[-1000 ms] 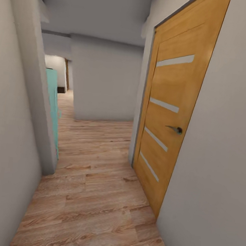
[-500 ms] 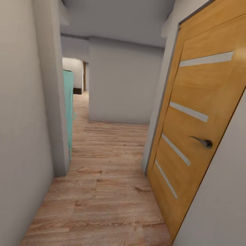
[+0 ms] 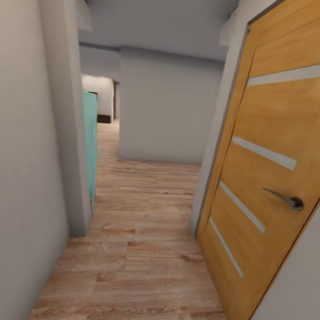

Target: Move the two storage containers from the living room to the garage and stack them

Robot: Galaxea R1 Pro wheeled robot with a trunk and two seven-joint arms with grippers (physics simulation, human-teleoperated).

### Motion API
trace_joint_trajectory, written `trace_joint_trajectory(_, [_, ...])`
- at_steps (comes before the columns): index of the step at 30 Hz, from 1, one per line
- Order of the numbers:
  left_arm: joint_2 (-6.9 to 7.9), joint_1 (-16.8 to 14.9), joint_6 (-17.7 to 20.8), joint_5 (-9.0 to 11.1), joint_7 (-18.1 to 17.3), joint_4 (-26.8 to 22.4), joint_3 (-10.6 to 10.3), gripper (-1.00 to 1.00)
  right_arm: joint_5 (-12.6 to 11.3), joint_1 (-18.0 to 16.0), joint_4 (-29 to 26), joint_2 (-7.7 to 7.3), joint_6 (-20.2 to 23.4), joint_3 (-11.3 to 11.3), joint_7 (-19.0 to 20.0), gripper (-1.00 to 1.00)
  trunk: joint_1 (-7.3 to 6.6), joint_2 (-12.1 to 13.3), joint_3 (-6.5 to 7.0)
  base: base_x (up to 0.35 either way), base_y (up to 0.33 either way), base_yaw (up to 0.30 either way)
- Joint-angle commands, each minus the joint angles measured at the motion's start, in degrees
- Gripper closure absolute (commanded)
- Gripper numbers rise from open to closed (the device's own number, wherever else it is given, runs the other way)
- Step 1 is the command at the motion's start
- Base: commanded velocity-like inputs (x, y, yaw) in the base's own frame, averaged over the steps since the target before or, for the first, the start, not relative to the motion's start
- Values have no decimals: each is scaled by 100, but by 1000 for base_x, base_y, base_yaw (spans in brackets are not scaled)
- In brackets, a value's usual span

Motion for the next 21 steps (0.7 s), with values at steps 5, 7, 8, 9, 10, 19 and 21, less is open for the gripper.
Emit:
trace_joint_trajectory(5, [2,-3,10,52,-24,-1,-11,-100,-49,-5,20,5,-27,48,-6,-100,3,-4,-7,321,0,0])
trace_joint_trajectory(7, [2,-3,9,57,-24,-1,-11,-100,-53,-7,21,5,-27,48,-6,-100,3,-4,-7,321,0,0])
trace_joint_trajectory(8, [2,-3,9,58,-24,-1,-8,-100,-55,-6,18,5,-27,48,-6,-100,3,-4,-7,321,0,0])
trace_joint_trajectory(9, [2,-3,10,59,-24,-1,-9,-100,-55,-6,18,5,-27,48,-6,-100,3,-4,-7,321,0,0])
trace_joint_trajectory(10, [2,-3,10,60,-24,-1,-9,-100,-54,-5,18,5,-27,48,-6,-100,3,-4,-7,321,0,0])
trace_joint_trajectory(19, [2,-3,10,68,-24,-1,-3,-100,-51,-5,20,5,-27,48,-6,-100,3,-4,-7,321,0,38])
trace_joint_trajectory(21, [2,-3,10,69,-24,-1,-3,-100,-49,-5,17,5,-27,48,-6,-100,3,-4,-7,321,0,231])
